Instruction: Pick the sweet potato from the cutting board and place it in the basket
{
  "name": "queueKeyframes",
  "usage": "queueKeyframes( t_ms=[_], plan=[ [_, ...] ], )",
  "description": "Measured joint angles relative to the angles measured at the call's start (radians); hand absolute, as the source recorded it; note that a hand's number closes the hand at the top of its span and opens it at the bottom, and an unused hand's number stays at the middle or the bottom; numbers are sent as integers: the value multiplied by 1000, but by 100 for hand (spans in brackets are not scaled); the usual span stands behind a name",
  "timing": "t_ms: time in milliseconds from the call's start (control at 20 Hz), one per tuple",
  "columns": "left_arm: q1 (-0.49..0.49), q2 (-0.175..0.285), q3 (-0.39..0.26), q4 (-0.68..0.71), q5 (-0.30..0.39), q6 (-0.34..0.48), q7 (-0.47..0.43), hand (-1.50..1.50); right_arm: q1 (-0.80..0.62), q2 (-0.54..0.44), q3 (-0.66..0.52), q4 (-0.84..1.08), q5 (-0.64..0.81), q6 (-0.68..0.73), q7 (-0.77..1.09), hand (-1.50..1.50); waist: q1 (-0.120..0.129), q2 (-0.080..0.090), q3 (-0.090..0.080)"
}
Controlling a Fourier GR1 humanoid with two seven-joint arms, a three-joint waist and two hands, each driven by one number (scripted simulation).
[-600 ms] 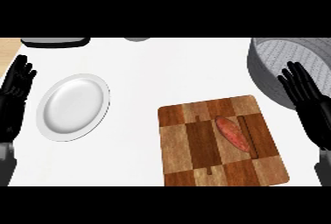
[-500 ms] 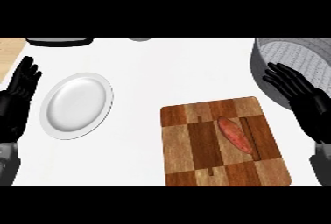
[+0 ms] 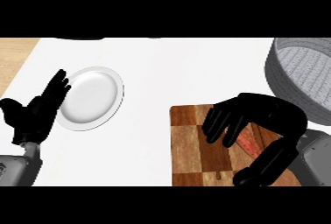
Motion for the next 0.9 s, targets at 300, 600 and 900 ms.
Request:
queueKeyframes(
  t_ms=[300,600,900],
  plan=[
    [5,-15,24,58,16,-11,27,0,82,-1,57,-55,189,79,-166,-150,-58,-19,-3],
    [13,-25,35,90,12,-29,13,0,-17,-137,16,-127,192,139,-17,-150,-73,-27,-6],
    [-13,-26,42,108,14,-40,19,0,-218,-274,-78,-106,362,152,75,-150,-65,-26,-7]
  ],
)
